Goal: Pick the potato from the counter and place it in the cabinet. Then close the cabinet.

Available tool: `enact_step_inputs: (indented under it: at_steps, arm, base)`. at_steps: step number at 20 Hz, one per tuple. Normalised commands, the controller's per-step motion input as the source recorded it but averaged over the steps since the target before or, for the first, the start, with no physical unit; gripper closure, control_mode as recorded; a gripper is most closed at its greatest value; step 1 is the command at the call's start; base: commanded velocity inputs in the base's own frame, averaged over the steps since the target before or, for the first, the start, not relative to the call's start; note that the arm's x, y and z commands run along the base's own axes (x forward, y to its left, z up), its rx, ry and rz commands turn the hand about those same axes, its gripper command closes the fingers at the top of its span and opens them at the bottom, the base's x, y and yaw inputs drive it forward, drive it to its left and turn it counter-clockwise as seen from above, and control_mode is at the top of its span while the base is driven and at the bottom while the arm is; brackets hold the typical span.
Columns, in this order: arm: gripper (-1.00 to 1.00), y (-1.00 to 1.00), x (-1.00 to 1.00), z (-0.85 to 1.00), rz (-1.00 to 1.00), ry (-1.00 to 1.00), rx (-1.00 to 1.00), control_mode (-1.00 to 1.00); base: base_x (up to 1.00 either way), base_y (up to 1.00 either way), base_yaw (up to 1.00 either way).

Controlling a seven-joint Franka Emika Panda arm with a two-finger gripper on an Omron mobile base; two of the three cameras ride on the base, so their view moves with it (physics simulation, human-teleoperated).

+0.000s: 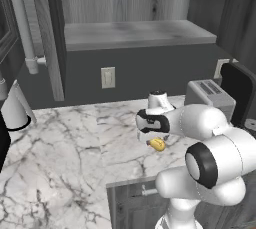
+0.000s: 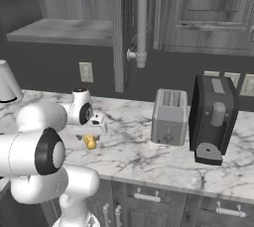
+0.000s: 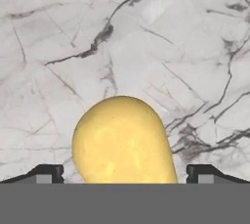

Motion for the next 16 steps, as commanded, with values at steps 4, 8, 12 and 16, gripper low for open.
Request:
enact_step_inputs:
  at_steps: [4, 8, 12, 16]
  arm:
    - [-1.00, 0.05, 0.00, -0.45, 0.06, 0.00, -0.04, -1.00]
    - [-1.00, 0.00, 0.00, -0.46, 0.07, 0.00, -0.01, -1.00]
    - [1.00, 0.00, -0.01, -0.37, 0.05, -0.02, -0.01, -1.00]
    - [1.00, -0.14, -0.36, -0.12, 0.02, -0.15, 0.00, -1.00]
  base:
    - [0.00, 0.00, 0.00]
    - [0.00, 0.00, 0.00]
    - [0.00, 0.00, 0.00]
    - [0.00, 0.00, 0.00]
